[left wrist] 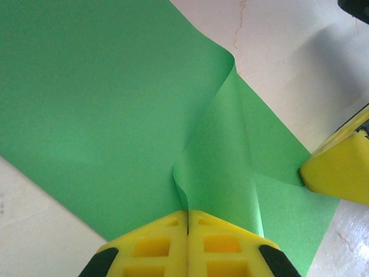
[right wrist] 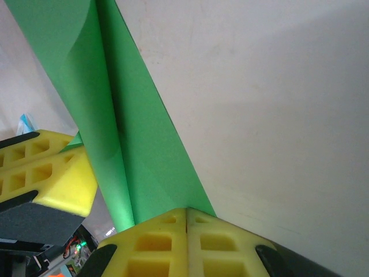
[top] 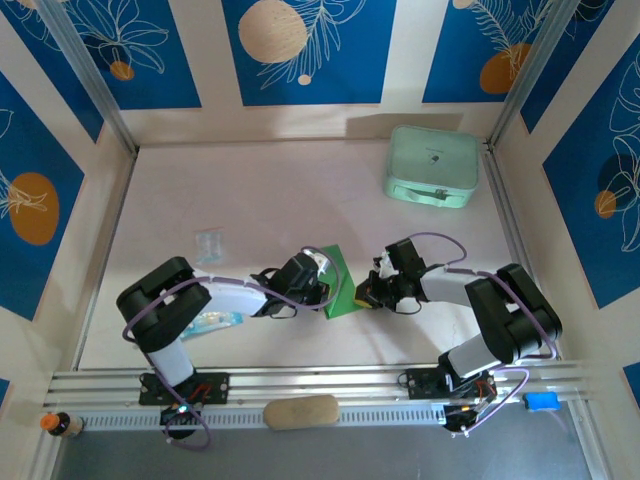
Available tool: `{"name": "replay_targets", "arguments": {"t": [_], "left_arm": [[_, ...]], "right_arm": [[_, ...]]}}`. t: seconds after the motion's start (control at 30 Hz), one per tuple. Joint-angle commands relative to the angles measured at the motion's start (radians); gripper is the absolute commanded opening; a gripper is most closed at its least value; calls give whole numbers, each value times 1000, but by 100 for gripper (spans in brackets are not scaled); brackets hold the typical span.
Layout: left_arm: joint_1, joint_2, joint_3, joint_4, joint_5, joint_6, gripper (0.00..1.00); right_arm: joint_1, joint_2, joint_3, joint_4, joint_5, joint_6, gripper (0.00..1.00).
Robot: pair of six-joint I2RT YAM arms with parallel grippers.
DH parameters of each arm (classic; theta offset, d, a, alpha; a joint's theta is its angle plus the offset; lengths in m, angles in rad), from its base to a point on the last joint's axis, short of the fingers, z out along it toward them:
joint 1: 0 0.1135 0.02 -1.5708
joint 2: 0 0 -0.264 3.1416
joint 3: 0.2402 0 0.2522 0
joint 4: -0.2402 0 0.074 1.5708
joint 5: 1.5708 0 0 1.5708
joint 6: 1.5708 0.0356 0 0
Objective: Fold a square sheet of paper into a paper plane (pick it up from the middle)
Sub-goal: Fold the triangle a second time at the center of the table.
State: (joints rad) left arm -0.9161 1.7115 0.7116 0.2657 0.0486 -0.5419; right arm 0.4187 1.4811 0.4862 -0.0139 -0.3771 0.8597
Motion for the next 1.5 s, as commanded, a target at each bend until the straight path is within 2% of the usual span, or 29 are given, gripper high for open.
{"name": "replay_targets", "arguments": {"t": [0.0,0.17,0.37,0.5,0.7,0.9,1.47], "left_arm": [[9,31,-10,-9,32,-8,0],[9,33,-20,23,49,-40,0],[9,24,-24,57,65,-64,0],[9,3,-6,24,46,-28,0],[15,-4,40,-56,1,47,0],[17,14,67,-83,-7,60,0],[22,2,63,-46,-12,99,2]], "right_arm": [[13,-32,12,-25,-21,-20,1],[61,-24,30,-19,-25,-7,1],[68,42,33,-12,-19,-1,0],[58,61,39,-69,30,-12,0],[29,64,20,-50,18,-9,0],[28,62,19,-60,23,-9,0],[26,64,21,-61,16,-11,0]]}}
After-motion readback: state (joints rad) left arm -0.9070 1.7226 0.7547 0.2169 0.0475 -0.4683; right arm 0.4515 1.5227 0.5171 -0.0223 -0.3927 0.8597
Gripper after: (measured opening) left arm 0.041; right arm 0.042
